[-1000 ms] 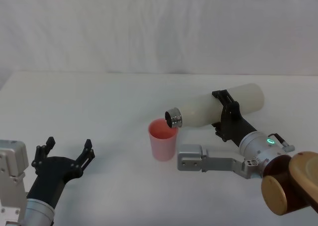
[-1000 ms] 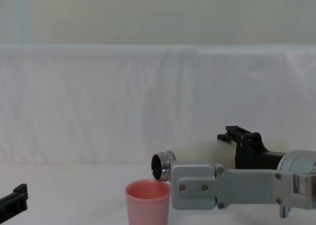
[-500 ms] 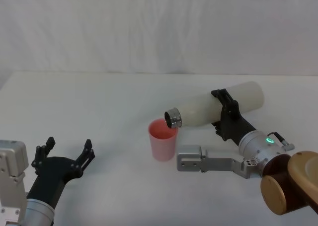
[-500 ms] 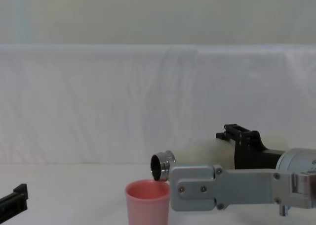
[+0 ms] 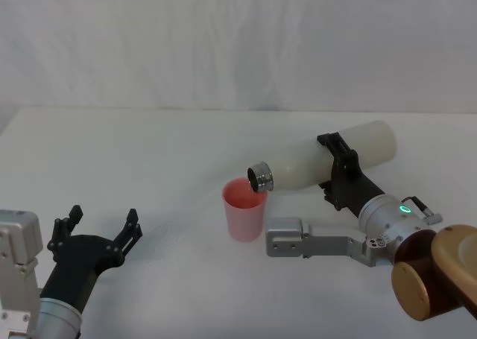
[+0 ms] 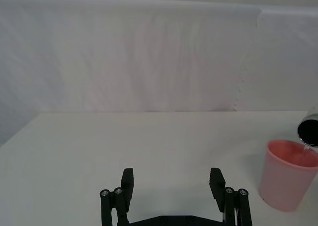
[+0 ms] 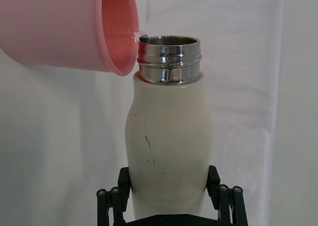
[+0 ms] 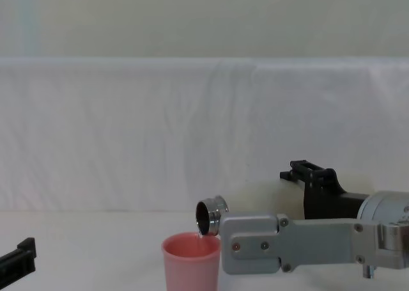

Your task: Grasp the thermos with one hand and pour water into the cup lid.

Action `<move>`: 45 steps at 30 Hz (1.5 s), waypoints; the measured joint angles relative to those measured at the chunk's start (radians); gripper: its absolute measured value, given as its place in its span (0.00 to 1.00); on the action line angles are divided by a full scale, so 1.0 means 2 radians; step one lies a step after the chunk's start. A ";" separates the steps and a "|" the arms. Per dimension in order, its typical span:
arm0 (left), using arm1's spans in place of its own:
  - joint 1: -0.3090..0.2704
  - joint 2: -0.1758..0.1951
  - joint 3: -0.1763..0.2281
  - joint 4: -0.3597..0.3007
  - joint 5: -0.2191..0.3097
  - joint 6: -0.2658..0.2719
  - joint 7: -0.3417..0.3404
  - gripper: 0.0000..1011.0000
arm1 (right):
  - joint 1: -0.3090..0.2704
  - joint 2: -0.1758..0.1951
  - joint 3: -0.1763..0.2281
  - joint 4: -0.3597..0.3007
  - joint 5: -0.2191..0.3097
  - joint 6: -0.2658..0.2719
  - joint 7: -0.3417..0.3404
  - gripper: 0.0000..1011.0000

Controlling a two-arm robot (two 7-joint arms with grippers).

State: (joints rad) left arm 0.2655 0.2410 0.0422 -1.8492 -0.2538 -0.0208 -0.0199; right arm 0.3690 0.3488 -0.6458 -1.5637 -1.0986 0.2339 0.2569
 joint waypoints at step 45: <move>0.000 0.000 0.000 0.000 0.000 0.000 0.000 0.99 | 0.007 0.001 -0.005 0.003 -0.006 0.000 0.005 0.94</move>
State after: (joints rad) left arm 0.2655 0.2410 0.0421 -1.8492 -0.2538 -0.0208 -0.0199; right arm 0.3827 0.3504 -0.6555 -1.5587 -1.1102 0.2346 0.2678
